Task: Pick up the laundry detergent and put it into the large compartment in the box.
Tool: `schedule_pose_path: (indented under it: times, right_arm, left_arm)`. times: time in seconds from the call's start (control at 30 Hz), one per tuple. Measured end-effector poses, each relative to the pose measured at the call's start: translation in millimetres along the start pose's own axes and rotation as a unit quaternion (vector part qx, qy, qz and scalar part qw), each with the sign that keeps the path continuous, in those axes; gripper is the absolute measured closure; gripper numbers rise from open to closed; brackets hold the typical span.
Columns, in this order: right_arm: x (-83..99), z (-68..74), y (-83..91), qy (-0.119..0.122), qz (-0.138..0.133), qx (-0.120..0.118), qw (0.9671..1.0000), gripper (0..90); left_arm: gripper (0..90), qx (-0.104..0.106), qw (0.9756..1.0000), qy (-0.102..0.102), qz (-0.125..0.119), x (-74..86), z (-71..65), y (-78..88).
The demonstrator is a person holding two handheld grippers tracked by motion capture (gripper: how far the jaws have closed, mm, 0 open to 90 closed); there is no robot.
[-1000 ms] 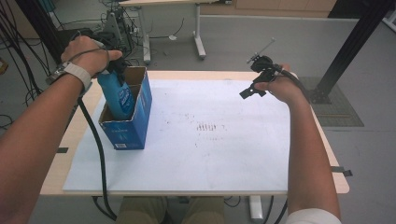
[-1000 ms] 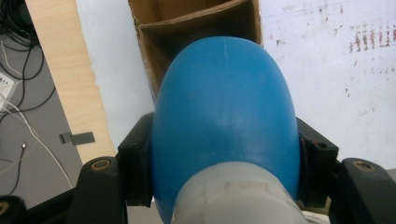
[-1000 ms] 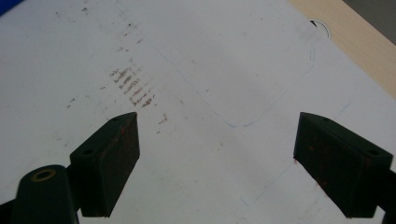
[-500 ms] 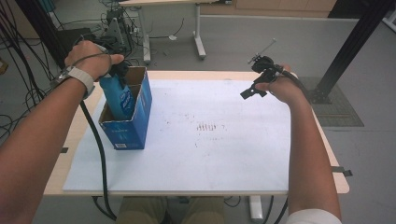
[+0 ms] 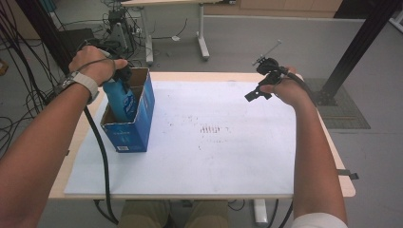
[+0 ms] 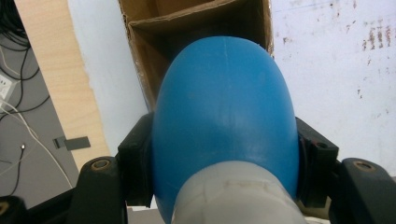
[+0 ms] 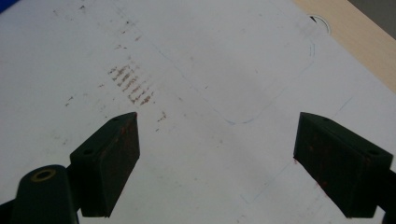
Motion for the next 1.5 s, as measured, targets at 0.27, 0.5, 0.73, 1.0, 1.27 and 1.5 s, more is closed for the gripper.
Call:
schedule_pose_path:
  times: [0.27, 0.5, 0.73, 1.0, 1.27, 1.5]
  right_arm:
    - [2.0, -0.2, -0.9, -0.003, 0.0, -0.001, 1.0, 14.5]
    - [4.5, -1.8, -2.1, -0.005, 0.0, -0.002, 1.0, 14.5]
    - [3.1, -2.0, -5.5, -0.005, 0.002, -0.004, 1.0, 14.5]
    - [3.0, -2.5, -5.8, -0.006, 0.003, -0.003, 1.0, 14.5]
    - [3.6, -2.5, -5.2, -0.007, 0.003, -0.003, 1.0, 14.5]
    - [4.4, -2.6, -5.5, -0.007, 0.003, -0.003, 1.0, 14.5]
  left_arm:
    - [37.4, -0.004, 1.0, -0.003, -0.003, 0.5, -2.3, -6.6]
    - [37.4, -0.005, 1.0, -0.004, -0.004, 0.5, -2.1, -14.2]
    - [37.4, -0.004, 1.0, -0.004, -0.003, -0.4, -2.8, -21.2]
    - [37.4, -0.008, 0.9999, -0.007, -0.003, -1.1, -4.7, -29.9]
    - [37.4, -0.01, 0.9999, -0.007, -0.008, -0.6, -5.0, -32.8]
    - [37.4, -0.007, 0.9999, -0.007, -0.009, -0.4, -5.3, -39.6]
Point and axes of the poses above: each handheld gripper's, and its own axes: y roughly backward along the jaws, x roughly out of its underside, z roughly to its left, the point moved 2 cm from there along -y, roughly forward along the jaws, and after that the axes turned 3 degrees about y, right-handed, at the moved point
